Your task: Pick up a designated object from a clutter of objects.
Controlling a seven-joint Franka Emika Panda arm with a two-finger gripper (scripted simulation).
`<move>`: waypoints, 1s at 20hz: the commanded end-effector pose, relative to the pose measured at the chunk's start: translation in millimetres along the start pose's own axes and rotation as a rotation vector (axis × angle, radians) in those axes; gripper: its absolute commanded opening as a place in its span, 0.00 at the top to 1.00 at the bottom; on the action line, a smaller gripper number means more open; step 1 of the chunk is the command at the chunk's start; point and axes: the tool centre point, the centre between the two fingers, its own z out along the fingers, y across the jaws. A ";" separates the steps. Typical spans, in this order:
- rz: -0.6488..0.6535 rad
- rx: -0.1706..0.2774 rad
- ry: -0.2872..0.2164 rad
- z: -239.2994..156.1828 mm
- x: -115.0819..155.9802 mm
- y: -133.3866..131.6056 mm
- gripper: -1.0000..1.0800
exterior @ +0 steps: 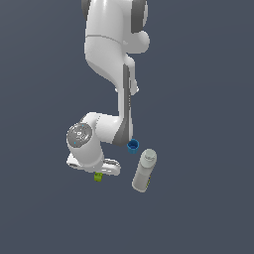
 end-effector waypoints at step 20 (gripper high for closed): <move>0.000 0.000 0.000 25.6 0.6 0.4 1.00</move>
